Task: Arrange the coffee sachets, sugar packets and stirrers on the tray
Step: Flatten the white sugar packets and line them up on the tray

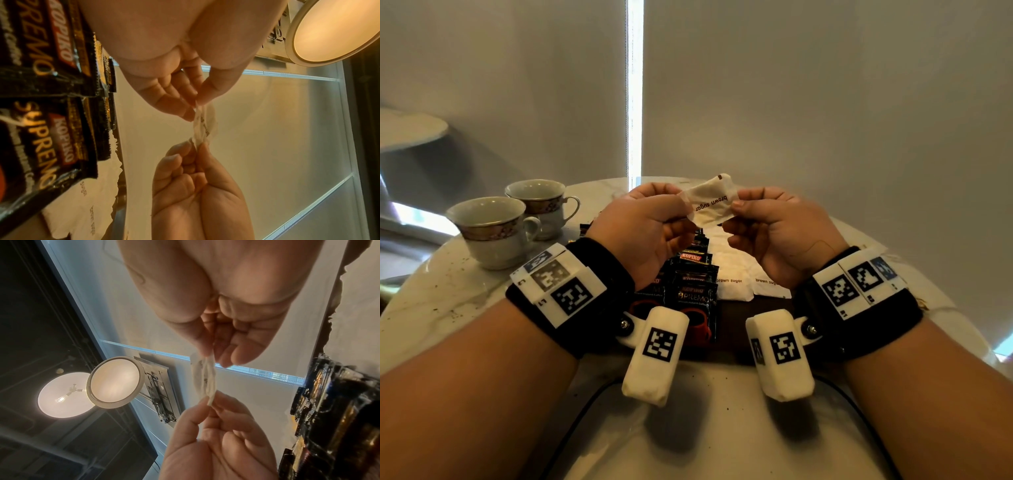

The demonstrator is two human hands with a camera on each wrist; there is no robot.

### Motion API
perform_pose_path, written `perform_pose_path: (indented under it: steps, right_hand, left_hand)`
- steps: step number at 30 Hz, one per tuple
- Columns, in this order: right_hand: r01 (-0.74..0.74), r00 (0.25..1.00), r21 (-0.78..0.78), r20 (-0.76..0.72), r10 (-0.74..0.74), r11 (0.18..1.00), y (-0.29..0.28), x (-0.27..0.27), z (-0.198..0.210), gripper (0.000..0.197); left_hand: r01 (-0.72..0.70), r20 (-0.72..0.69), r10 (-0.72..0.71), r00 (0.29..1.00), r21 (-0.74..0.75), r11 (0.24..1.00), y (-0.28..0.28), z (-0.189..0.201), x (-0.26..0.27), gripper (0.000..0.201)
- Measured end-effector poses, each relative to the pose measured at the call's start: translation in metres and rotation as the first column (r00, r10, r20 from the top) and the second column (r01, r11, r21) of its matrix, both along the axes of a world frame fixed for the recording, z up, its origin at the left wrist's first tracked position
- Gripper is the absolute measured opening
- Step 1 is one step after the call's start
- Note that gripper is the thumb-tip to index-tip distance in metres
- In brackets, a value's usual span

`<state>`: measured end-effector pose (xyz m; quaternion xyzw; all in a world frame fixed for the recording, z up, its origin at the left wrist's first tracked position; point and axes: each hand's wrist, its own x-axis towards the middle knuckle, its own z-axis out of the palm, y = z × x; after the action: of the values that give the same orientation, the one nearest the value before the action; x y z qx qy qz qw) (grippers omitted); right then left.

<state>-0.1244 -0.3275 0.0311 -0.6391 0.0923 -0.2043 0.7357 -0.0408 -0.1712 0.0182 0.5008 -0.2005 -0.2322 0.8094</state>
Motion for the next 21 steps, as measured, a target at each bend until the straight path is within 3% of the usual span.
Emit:
perform_pose_path:
  steps: [5,8,10,16,21]
  right_hand:
    - [0.084,0.996,-0.034,0.014,-0.084,0.996,-0.001,0.004,-0.001,0.022]
    - [0.053,0.998,-0.060,0.031,-0.052,0.997,0.003,0.001,0.000,0.021]
    - [0.016,0.999,-0.075,0.035,-0.013,0.997,0.006,-0.003,0.001,0.018]
    - [-0.021,0.999,-0.021,0.048,0.022,1.000,0.009,-0.005,0.003,0.007]
    - [-0.062,0.998,-0.140,-0.033,0.057,0.988,0.004,-0.006,0.003,0.014]
  left_hand:
    - [0.061,0.020,-0.065,0.998,0.161,0.985,0.001,-0.001,0.002,0.016]
    - [0.146,-0.007,-0.147,0.989,0.150,0.978,0.001,-0.002,0.001,0.040]
    - [0.197,-0.001,-0.198,0.980,0.109,0.974,0.002,0.000,0.000,0.045]
    - [0.096,0.053,-0.101,0.994,0.085,0.992,0.000,0.003,-0.005,0.006]
    - [0.048,0.054,-0.049,0.997,0.018,0.999,0.002,0.003,-0.002,0.007]
